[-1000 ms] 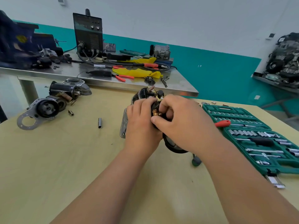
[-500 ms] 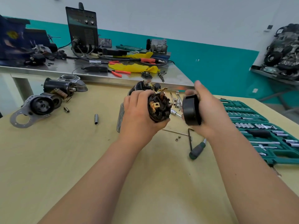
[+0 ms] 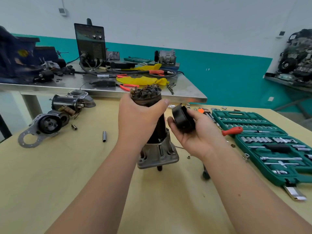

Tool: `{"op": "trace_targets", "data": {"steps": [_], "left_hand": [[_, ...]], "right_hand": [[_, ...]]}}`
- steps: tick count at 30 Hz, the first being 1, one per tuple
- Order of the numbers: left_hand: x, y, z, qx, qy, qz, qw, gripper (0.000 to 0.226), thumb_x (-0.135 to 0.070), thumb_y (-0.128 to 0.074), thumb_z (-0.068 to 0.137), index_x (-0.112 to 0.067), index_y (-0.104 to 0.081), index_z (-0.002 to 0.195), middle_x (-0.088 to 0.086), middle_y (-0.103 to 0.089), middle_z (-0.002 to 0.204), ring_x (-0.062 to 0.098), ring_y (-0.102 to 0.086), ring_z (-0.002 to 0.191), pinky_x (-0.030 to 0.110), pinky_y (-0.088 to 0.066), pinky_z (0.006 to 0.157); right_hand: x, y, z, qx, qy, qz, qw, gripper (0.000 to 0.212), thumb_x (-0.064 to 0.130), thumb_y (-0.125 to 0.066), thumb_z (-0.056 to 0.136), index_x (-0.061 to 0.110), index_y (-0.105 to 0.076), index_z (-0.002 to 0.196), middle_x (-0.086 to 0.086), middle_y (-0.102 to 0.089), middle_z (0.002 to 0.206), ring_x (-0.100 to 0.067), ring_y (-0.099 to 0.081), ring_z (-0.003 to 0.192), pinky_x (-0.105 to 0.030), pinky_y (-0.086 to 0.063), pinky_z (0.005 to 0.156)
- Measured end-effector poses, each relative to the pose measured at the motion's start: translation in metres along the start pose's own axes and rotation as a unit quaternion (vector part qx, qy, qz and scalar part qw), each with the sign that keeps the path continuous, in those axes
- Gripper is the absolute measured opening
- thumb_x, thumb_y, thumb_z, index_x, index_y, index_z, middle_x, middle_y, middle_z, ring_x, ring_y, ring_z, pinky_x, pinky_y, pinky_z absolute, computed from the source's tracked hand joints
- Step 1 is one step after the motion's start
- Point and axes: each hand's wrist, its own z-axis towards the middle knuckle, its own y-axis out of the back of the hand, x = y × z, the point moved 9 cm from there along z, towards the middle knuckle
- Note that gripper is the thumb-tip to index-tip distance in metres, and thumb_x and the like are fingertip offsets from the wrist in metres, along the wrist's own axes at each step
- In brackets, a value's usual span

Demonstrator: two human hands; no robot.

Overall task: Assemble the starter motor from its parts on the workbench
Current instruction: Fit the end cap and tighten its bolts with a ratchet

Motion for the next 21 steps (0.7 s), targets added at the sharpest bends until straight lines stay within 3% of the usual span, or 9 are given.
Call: {"op": "trace_targets", "data": {"steps": [3, 6, 9, 11, 12, 14, 16, 19, 21], "left_hand": [[0.011, -0.001, 0.002, 0.030, 0.029, -0.023, 0.999, 0.043, -0.038, -0.083, 0.063, -0.030, -0.055, 0.094, -0.010, -0.064, 0.086, -0.013, -0.059, 0.072, 0.005, -0.041, 0.046], [0.010, -0.007, -0.002, 0.060, 0.021, -0.028, 0.998, 0.045, -0.038, -0.084, 0.061, -0.030, -0.056, 0.095, -0.012, -0.066, 0.080, -0.013, -0.060, 0.074, 0.004, -0.042, 0.049], [-0.007, -0.025, -0.006, 0.109, -0.017, 0.004, 0.994, 0.053, -0.042, -0.084, 0.057, -0.031, -0.054, 0.099, -0.014, -0.064, 0.089, -0.008, -0.061, 0.080, 0.007, -0.046, 0.056], [-0.018, -0.041, -0.013, 0.151, -0.044, 0.049, 0.986, 0.064, -0.047, -0.081, 0.054, -0.030, -0.053, 0.109, -0.010, -0.059, 0.104, 0.001, -0.059, 0.095, 0.021, -0.052, 0.075], [-0.022, -0.048, -0.019, 0.171, -0.063, 0.072, 0.981, 0.070, -0.048, -0.080, 0.054, -0.029, -0.051, 0.115, -0.009, -0.055, 0.109, 0.007, -0.055, 0.104, 0.029, -0.052, 0.085], [-0.029, -0.060, -0.035, 0.208, -0.102, 0.116, 0.966, 0.079, -0.050, -0.072, 0.058, -0.029, -0.044, 0.129, -0.011, -0.045, 0.117, 0.010, -0.042, 0.116, 0.037, -0.042, 0.102], [-0.029, -0.067, -0.047, 0.226, -0.118, 0.133, 0.958, 0.085, -0.052, -0.064, 0.063, -0.033, -0.034, 0.141, -0.014, -0.038, 0.122, 0.005, -0.031, 0.121, 0.039, -0.029, 0.111], [-0.027, -0.067, -0.051, 0.198, -0.137, 0.142, 0.960, 0.086, -0.057, -0.064, 0.065, -0.037, -0.034, 0.144, -0.018, -0.038, 0.123, 0.001, -0.029, 0.120, 0.033, -0.020, 0.112], [-0.029, -0.064, -0.052, 0.160, -0.163, 0.162, 0.960, 0.087, -0.062, -0.068, 0.060, -0.037, -0.041, 0.140, -0.019, -0.041, 0.119, 0.003, -0.030, 0.115, 0.028, -0.020, 0.105]], "right_hand": [[0.017, 0.001, 0.010, -0.044, 0.024, -0.042, 0.998, 0.038, 0.041, -0.046, 0.099, 0.005, -0.058, 0.102, -0.019, -0.071, 0.067, -0.024, -0.071, 0.058, -0.025, -0.052, 0.041], [0.035, -0.002, 0.018, -0.049, 0.055, -0.041, 0.996, 0.040, 0.043, -0.041, 0.100, 0.007, -0.057, 0.106, -0.017, -0.073, 0.077, -0.024, -0.071, 0.061, -0.025, -0.051, 0.042], [0.049, -0.001, 0.022, -0.071, 0.120, -0.005, 0.990, 0.026, 0.032, -0.045, 0.099, 0.011, -0.058, 0.107, -0.016, -0.070, 0.097, -0.029, -0.070, 0.083, -0.038, -0.059, 0.057], [0.052, 0.000, 0.022, -0.069, 0.150, 0.043, 0.985, 0.025, 0.027, -0.047, 0.097, 0.011, -0.062, 0.109, -0.015, -0.072, 0.100, -0.032, -0.070, 0.090, -0.049, -0.058, 0.074], [0.052, 0.002, 0.021, -0.065, 0.160, 0.063, 0.983, 0.026, 0.026, -0.047, 0.096, 0.011, -0.064, 0.108, -0.015, -0.073, 0.099, -0.033, -0.070, 0.089, -0.051, -0.058, 0.075], [0.056, 0.010, 0.019, -0.068, 0.181, 0.091, 0.977, 0.028, 0.026, -0.046, 0.095, 0.009, -0.068, 0.101, -0.014, -0.074, 0.092, -0.032, -0.072, 0.081, -0.049, -0.059, 0.066], [0.063, 0.018, 0.015, -0.074, 0.202, 0.092, 0.972, 0.031, 0.028, -0.047, 0.094, 0.010, -0.070, 0.103, -0.014, -0.074, 0.097, -0.032, -0.072, 0.086, -0.050, -0.058, 0.070], [0.063, 0.018, 0.014, -0.056, 0.171, 0.061, 0.982, 0.040, 0.037, -0.046, 0.093, 0.011, -0.069, 0.112, -0.017, -0.072, 0.105, -0.037, -0.067, 0.098, -0.055, -0.052, 0.088], [0.061, 0.016, 0.016, -0.051, 0.142, 0.043, 0.988, 0.045, 0.044, -0.044, 0.094, 0.011, -0.067, 0.115, -0.018, -0.071, 0.106, -0.038, -0.066, 0.100, -0.054, -0.051, 0.090]]}}
